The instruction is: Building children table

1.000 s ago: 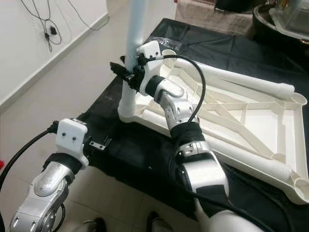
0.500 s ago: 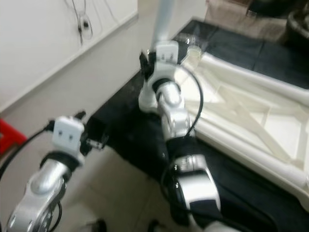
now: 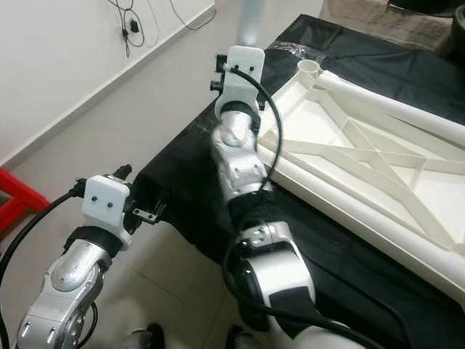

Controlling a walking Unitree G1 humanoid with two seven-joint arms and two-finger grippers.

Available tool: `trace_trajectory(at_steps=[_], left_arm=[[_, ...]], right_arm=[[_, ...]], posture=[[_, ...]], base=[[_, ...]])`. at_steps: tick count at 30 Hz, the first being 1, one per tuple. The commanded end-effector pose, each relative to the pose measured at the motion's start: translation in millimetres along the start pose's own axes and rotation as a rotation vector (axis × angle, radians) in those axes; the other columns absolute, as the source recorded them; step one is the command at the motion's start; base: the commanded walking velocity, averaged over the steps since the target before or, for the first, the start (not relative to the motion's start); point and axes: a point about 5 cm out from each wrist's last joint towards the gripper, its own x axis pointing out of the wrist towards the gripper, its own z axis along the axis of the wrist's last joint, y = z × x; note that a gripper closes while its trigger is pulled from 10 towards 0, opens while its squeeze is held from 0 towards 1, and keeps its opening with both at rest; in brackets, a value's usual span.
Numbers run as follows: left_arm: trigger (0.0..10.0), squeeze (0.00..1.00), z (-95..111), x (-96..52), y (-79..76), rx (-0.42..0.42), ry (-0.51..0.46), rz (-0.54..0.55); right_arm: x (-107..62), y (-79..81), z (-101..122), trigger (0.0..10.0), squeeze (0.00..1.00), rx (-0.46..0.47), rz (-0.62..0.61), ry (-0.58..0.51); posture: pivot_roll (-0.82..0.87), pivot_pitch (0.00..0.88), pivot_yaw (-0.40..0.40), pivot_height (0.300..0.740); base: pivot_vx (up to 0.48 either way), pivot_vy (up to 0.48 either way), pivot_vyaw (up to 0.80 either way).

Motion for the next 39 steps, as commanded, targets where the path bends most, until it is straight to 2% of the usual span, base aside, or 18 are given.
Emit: trace_trajectory(at_steps=[1, 3, 5, 7, 9, 11, 13, 16, 17, 19, 20, 23, 24, 26, 27, 31, 37, 39], left_arm=[[10.0, 0.00, -4, -1.6, -1.8, -0.003, 0.010, -0.006], [10.0, 0.00, -4, -1.7, -1.5, -0.003, 0.010, -0.005], [10.0, 0.00, -5, -1.8, -1.4, -0.002, 0.010, -0.004], [10.0, 0.00, -5, -1.6, -1.6, -0.003, 0.010, -0.004], [10.0, 0.00, -5, -1.4, -1.8, -0.002, 0.010, -0.005], [10.0, 0.00, -5, -1.2, -2.2, -0.002, 0.009, -0.005], [10.0, 0.00, -5, -1.1, -2.3, -0.003, 0.007, -0.005], [10.0, 0.00, -5, -2.0, -1.4, 0.000, 0.009, -0.003], [10.0, 0.00, -5, -2.0, -1.4, 0.000, 0.009, -0.003], [10.0, 0.00, -6, -2.4, -0.7, 0.001, 0.010, -0.001], [10.0, 0.00, -6, -2.4, -0.7, 0.001, 0.010, -0.001], [10.0, 0.00, -6, -2.2, -0.8, 0.001, 0.011, 0.000], [10.0, 0.00, -6, -2.2, -0.8, 0.001, 0.011, 0.000], [10.0, 0.00, -6, -1.8, -1.4, 0.000, 0.010, -0.001], [10.0, 0.00, -6, -1.8, -1.4, 0.000, 0.010, -0.001], [10.0, 0.00, -6, -0.6, -1.7, 0.000, 0.008, 0.000], [10.0, 0.00, -6, -0.3, -1.7, 0.000, 0.007, 0.002], [10.0, 0.00, -6, -0.8, -0.6, 0.003, 0.008, 0.005]], right_arm=[[-3.5, -40.4, -68, 10.0, 0.00, -0.220, -0.260, 0.310], [-5.0, -45.9, -69, 10.0, 0.00, -0.169, -0.380, 0.342], [-5.3, -46.7, -69, 10.0, 0.00, -0.156, -0.409, 0.347], [-5.0, -50.4, -65, 10.0, 0.00, -0.140, -0.500, 0.342], [-4.3, -50.9, -62, 10.0, 0.00, -0.145, -0.516, 0.328], [-1.9, -42.8, -60, 10.0, 0.00, -0.127, -0.442, 0.325], [-0.3, -28.6, -57, 10.0, 0.00, -0.066, -0.299, 0.300], [-0.7, -13.7, -53, 10.0, 0.00, -0.037, -0.133, 0.274], [-0.7, -13.7, -53, 10.0, 0.00, -0.037, -0.133, 0.274], [-1.3, -4.7, -50, 10.0, 0.00, 0.012, 0.003, 0.241], [-1.3, -4.7, -50, 10.0, 0.00, 0.012, 0.003, 0.241], [-6.2, 13.3, -44, 10.0, 0.00, 0.113, 0.314, 0.196], [-6.2, 13.3, -44, 10.0, 0.00, 0.113, 0.314, 0.196], [-9.6, 19.5, -46, 10.0, 0.00, 0.139, 0.459, 0.232], [-9.6, 19.5, -46, 10.0, 0.00, 0.139, 0.459, 0.232], [-19.4, 24.8, -60, 10.0, 0.00, 0.152, 0.875, 0.367], [-21.2, 23.4, -61, 10.0, 0.00, 0.155, 1.013, 0.394], [-22.8, 23.7, -54, 10.0, 0.00, 0.190, 1.199, 0.397]], posture=[[0.09, 0.241, -0.066, 0.740], [0.09, 0.238, -0.066, 0.740], [0.09, 0.238, -0.066, 0.740], [0.09, 0.235, -0.069, 0.740], [0.09, 0.234, -0.069, 0.740], [0.09, 0.229, -0.072, 0.740], [0.09, 0.228, -0.072, 0.740], [0.08, 0.231, -0.075, 0.740], [0.08, 0.231, -0.075, 0.740], [0.08, 0.233, -0.074, 0.740], [0.08, 0.233, -0.074, 0.740], [0.08, 0.239, -0.072, 0.740], [0.08, 0.239, -0.072, 0.740], [0.08, 0.239, -0.072, 0.740], [0.08, 0.239, -0.072, 0.740], [0.07, 0.242, -0.073, 0.740], [0.07, 0.242, -0.075, 0.740], [0.08, 0.247, -0.078, 0.740]], base=[[0.000, 0.000, 0.00], [0.000, 0.000, 0.00], [0.000, 0.000, 0.00], [0.000, 0.000, 0.00], [0.000, 0.000, 0.00], [0.000, 0.000, 0.00], [0.000, 0.000, 0.00], [0.000, 0.000, 0.00], [0.000, 0.000, 0.00], [0.000, 0.000, 0.00], [0.000, 0.000, 0.00], [0.000, 0.000, 0.00], [0.000, 0.000, 0.00], [0.000, 0.000, 0.00], [0.000, 0.000, 0.00], [0.000, 0.000, 0.00], [0.000, 0.000, 0.00], [0.000, 0.000, 0.00]])
